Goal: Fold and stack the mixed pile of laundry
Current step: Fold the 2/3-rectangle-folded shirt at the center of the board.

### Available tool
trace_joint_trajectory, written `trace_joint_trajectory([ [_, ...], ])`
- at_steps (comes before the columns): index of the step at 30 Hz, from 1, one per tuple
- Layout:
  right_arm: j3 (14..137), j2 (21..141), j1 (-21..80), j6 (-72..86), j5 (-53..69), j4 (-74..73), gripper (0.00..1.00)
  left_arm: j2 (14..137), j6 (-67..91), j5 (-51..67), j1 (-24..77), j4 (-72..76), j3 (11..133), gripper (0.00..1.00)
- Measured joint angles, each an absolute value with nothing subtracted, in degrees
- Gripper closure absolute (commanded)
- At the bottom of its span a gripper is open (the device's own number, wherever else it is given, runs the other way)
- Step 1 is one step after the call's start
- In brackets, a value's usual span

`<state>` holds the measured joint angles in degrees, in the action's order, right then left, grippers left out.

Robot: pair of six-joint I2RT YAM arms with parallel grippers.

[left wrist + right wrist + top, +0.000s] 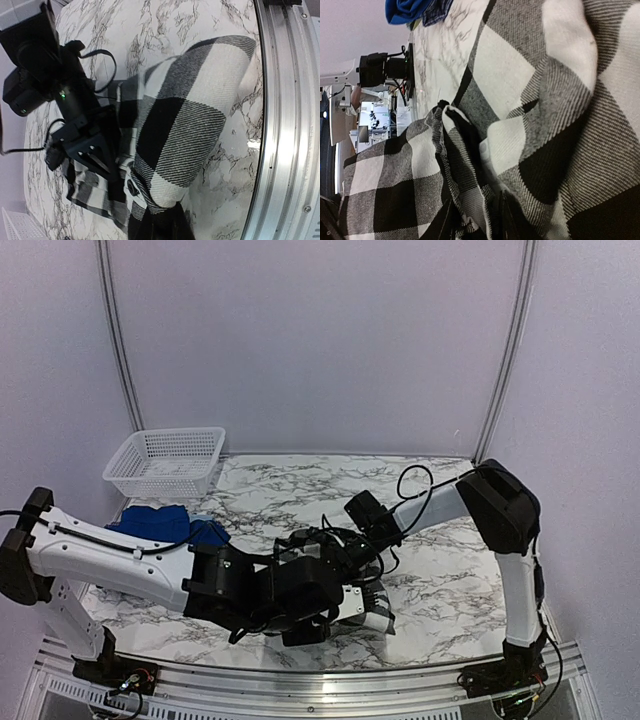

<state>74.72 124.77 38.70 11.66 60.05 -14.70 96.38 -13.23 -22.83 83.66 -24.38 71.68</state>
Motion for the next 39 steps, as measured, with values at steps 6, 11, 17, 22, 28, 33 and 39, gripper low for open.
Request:
trace_joint_trajectory([
  [6, 66.9, 121.1, 45.3, 12.5, 61.4, -9.1, 0.71, 96.4, -13.7, -21.0, 80.6, -27.8, 77.5, 1.00],
  [11, 61.3, 117.5, 49.9, 14.8, 61.0, -6.5, 0.69, 96.1, -15.0, -18.7, 75.7, -29.0, 78.6, 1.00],
  [17, 62.8, 115.8, 50.2, 14.2, 58.6, -11.1, 0.59, 95.5, -16.8, -14.7, 74.0, -29.6, 78.5, 1.00],
  [22, 70.4, 115.7, 46.6, 12.0, 56.7, -17.7, 0.56, 93.7, -17.2, -9.6, 74.0, -29.8, 77.0, 1.00],
  [28, 79.2, 115.0, 38.2, 10.2, 56.1, -21.3, 0.56, 93.6, -17.5, -5.4, 74.0, -29.9, 75.2, 1.00],
  [33, 85.3, 118.8, 35.2, 8.6, 54.7, -22.4, 0.58, 93.6, -18.2, -4.4, 73.7, -29.9, 75.1, 1.00],
  [39, 85.8, 127.2, 35.8, 6.8, 53.5, -23.8, 0.63, 93.7, -19.2, -3.2, 69.8, -29.9, 75.1, 1.00],
])
